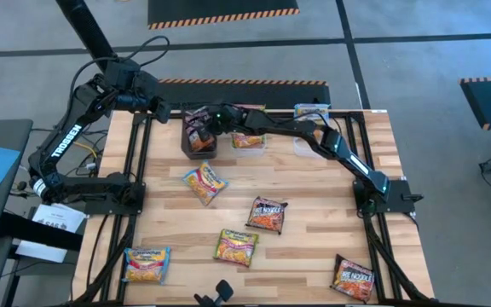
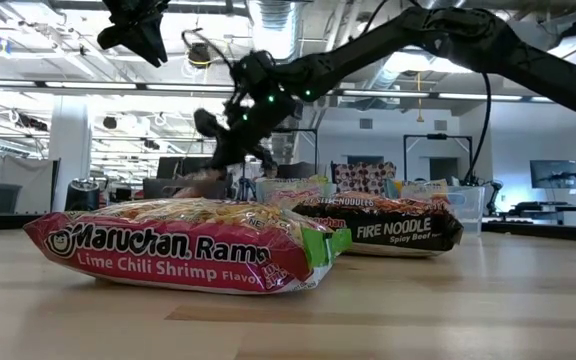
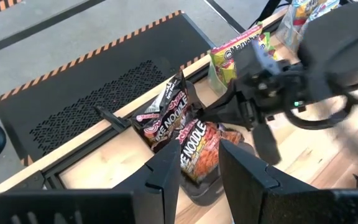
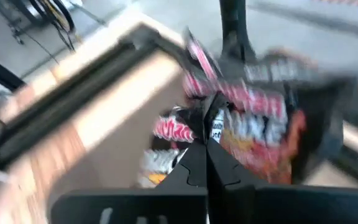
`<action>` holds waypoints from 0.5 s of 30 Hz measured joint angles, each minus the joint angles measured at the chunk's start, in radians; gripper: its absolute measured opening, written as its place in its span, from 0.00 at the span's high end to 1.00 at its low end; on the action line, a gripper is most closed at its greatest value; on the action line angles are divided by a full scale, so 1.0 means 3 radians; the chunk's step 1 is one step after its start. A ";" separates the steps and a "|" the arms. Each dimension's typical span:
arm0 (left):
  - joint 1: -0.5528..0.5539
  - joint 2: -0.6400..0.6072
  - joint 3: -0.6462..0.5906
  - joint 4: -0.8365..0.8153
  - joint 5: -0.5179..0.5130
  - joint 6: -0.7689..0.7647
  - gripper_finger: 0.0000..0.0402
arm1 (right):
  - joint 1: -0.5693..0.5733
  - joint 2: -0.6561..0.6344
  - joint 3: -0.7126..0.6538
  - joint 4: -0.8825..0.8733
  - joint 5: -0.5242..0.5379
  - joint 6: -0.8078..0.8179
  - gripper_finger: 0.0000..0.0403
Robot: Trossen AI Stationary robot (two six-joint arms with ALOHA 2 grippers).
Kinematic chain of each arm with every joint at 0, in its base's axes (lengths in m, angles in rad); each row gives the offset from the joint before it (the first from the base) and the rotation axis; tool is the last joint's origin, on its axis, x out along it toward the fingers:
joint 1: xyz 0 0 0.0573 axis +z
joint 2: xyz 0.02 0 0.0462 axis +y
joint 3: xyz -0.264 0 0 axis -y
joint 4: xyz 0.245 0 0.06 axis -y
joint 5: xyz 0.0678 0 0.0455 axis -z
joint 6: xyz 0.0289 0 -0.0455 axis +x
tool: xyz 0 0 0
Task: Sort Maruchan noodles
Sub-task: Adjust the black noodle pack in the black bin
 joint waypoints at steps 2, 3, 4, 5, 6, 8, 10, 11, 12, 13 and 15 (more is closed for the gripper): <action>-0.0001 0.0000 0.0000 0.0000 -0.0001 0.0031 0.76 | 0.0015 -0.0048 0.0001 0.0066 0.0049 -0.0083 0.99; 0.0000 0.0001 0.0000 0.0000 -0.0001 0.0033 0.76 | 0.0016 -0.0081 -0.0003 0.0061 0.0055 -0.0091 0.99; -0.0001 0.0000 0.0000 0.0001 -0.0001 0.0033 0.76 | 0.0016 -0.0097 -0.0003 0.0120 0.0081 -0.0099 0.99; -0.0001 0.0000 0.0000 0.0001 -0.0001 0.0033 0.76 | 0.0014 -0.0108 0.0005 0.0191 0.0114 -0.0102 0.99; -0.0001 0.0000 0.0000 0.0001 -0.0001 0.0033 0.76 | 0.0003 -0.0117 0.0006 0.0229 0.0123 -0.0103 0.99; 0.0000 0.0000 0.0000 0.0001 -0.0001 0.0033 0.76 | -0.0020 -0.0115 0.0003 0.0330 0.0126 -0.0077 0.99; 0.0000 0.0000 0.0000 0.0003 -0.0001 0.0059 0.76 | -0.0043 -0.0108 -0.0001 0.0448 0.0126 0.0004 0.99; -0.0001 0.0000 0.0000 0.0003 -0.0001 0.0075 0.76 | -0.0057 -0.0108 -0.0001 0.0513 0.0126 0.0056 0.99; -0.0001 0.0000 0.0000 0.0003 -0.0001 0.0091 0.76 | -0.0065 -0.0107 0.0000 0.0569 0.0127 0.0097 0.99; -0.0001 0.0000 0.0000 0.0003 -0.0001 0.0105 0.76 | -0.0067 -0.0095 0.0002 0.0634 0.0131 0.0111 0.99; -0.0001 0.0000 0.0000 0.0003 0.0000 0.0106 0.76 | -0.0067 -0.0080 0.0002 0.0697 0.0155 0.0192 0.99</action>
